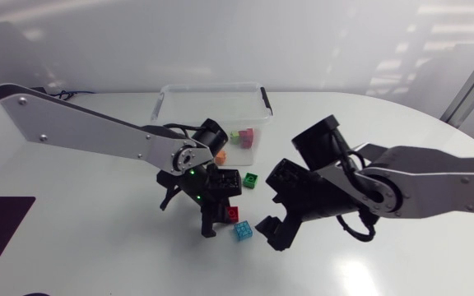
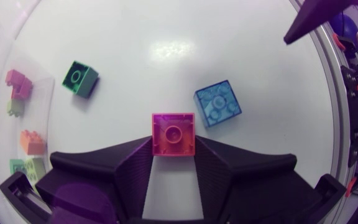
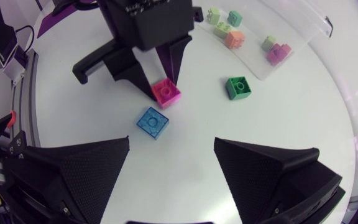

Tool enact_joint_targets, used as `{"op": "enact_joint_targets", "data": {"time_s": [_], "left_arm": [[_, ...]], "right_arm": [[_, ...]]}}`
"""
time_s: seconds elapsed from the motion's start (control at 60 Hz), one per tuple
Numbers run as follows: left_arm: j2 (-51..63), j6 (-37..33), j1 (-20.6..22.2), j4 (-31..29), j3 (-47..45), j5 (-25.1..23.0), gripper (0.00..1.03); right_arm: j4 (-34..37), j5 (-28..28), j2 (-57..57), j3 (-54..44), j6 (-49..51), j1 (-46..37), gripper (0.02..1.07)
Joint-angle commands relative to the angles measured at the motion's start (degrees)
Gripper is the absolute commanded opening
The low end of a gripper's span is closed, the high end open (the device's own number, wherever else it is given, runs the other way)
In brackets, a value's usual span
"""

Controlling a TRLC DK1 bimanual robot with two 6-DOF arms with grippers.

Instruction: Place the duplo bricks in the container

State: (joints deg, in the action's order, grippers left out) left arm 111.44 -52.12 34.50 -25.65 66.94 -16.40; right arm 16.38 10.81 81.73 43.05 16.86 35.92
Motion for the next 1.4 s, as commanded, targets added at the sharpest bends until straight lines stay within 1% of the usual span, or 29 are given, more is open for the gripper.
{"op": "enact_joint_targets", "data": {"time_s": [0.0, 0.083, 0.233, 0.267, 0.383, 0.45, 0.55, 0.6, 0.683, 0.75, 0.867, 0.983, 1.083, 1.333, 1.367, 1.383], "left_arm": [[-5.09, -0.18, -2.95, -0.81, -1.63, -0.82, 0.29], [-9.05, -0.18, -5.5, -0.89, -2.86, -1.26, 0.29], [-16.34, -0.09, -10.07, -0.89, -4.18, -1.35, 0.29], [-18.36, -0.09, -11.65, -0.89, -4.45, -1.44, 0.29], [-22.49, -0.26, -14.29, -0.89, -4.97, -1.79, 0.29], [-25.04, -0.26, -15.78, -0.89, -4.97, -2.76, 0.29], [-27.33, -0.09, -16.57, 0.16, -4.89, -2.93, 0.29], [-27.77, 0.44, -17.01, 2.01, -4.89, -2.93, 0.29], [-27.85, 1.76, -17.54, 4.56, -4.53, -2.93, 0.29], [-27.77, 4.13, -18.07, 7.63, -4.1, -2.93, 0.29], [-27.15, 8.52, -18.86, 13.26, -2.86, -2.93, 0.3], [-25.13, 11.42, -19.21, 16.24, -0.93, -2.4, 0.3], [-22.67, 13.8, -19.3, 18.62, 1.53, -1.0, 0.3], [-18.71, 15.73, -19.12, 20.64, 4.43, 0.67, 0.3], [-18.54, 15.73, -19.03, 20.73, 4.61, 0.76, 0.3], [-18.27, 15.82, -19.03, 20.9, 4.78, 0.85, 0.3]], "right_arm": [[1.02, -0.53, 4.05, 3.62, -3.42, 2.13, 0.97], [1.28, -0.96, 7.47, 5.91, -4.29, 4.16, 0.97], [2.87, -1.32, 14.07, 9.95, -5.7, 5.21, 0.97], [3.75, -1.4, 15.82, 11.36, -6.05, 5.39, 0.97], [5.5, -1.67, 18.81, 13.73, -7.63, 5.47, 0.97], [6.38, -2.55, 20.39, 14.78, -8.34, 5.39, 0.97], [7.7, -2.81, 22.42, 15.93, -9.22, 5.3, 0.96], [8.23, -2.9, 23.3, 16.37, -9.39, 5.3, 0.92], [8.84, -2.9, 23.82, 16.81, -9.83, 5.39, 0.91], [9.37, -2.9, 24.09, 16.98, -9.83, 5.39, 0.86], [10.34, -2.9, 24.44, 17.33, -10.01, 5.83, 0.72], [11.04, -2.9, 25.05, 18.21, -10.1, 5.83, 0.61], [12.45, -2.9, 25.84, 20.06, -10.27, 6.09, 0.61], [15.43, -3.69, 28.57, 23.93, -10.8, 6.18, 0.61], [15.7, -3.69, 28.83, 24.19, -10.8, 6.18, 0.58], [15.79, -3.69, 29.1, 24.19, -10.89, 6.18, 0.54]]}}
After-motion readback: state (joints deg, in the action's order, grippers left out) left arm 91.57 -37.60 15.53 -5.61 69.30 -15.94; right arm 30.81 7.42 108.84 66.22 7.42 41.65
